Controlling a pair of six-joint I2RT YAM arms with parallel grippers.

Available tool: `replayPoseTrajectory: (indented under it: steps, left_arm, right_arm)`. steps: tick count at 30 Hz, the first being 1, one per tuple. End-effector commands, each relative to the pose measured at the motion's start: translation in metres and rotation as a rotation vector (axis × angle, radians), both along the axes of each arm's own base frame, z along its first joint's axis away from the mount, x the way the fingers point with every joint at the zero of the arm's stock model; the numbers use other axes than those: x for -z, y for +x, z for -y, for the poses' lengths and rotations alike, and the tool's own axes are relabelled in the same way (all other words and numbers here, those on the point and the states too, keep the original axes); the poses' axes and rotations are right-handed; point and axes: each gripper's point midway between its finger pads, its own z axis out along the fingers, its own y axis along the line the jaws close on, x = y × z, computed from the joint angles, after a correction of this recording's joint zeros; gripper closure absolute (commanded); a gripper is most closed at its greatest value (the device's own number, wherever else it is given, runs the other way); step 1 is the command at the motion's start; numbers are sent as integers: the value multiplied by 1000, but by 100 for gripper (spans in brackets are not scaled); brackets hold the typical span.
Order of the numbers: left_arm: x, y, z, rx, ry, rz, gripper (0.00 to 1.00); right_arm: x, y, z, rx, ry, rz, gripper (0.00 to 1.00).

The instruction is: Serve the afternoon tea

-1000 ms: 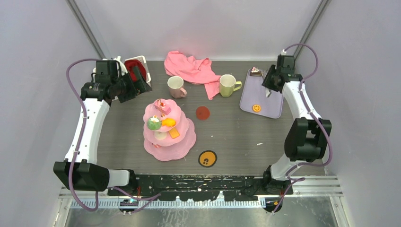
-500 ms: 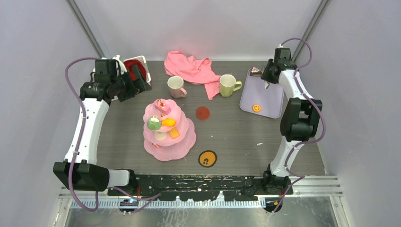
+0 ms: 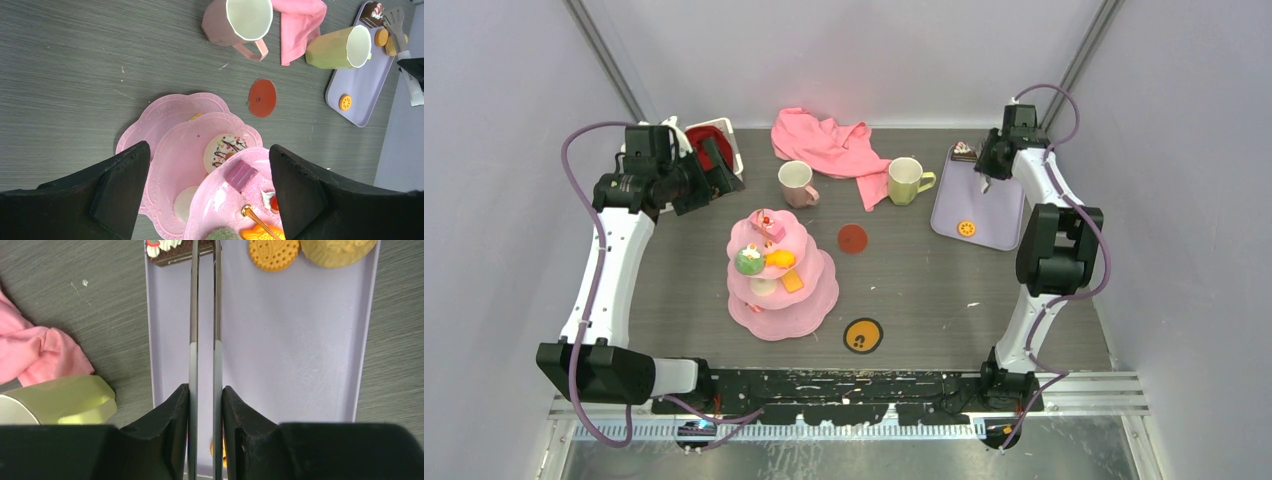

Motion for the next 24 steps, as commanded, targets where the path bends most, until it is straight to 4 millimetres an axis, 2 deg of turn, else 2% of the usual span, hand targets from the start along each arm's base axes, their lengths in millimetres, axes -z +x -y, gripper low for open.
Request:
replayPoseTrajectory:
  steps: [1, 8, 13, 16, 19, 24]
  left_arm:
    - [-19, 4, -1, -2, -3, 60, 12]
    - [-19, 2, 2, 5, -22, 61, 12]
    - [-18, 0, 3, 4, -28, 64, 12]
    - [-18, 0, 4, 7, -37, 62, 12]
    - [-19, 0, 6, 9, -43, 64, 12]
    - [-17, -1, 4, 9, -34, 58, 12]
  right_arm:
    - [-32, -8, -14, -73, 43, 64, 99]
    - [-31, -43, -31, -145, 98, 8, 99]
    - [-51, -63, -31, -144, 77, 45, 99]
    - [-66, -68, -24, -127, 35, 74, 99]
    - [-70, -71, -20, -116, 18, 81, 99]
    - [-75, -70, -34, -170, 71, 112, 99]
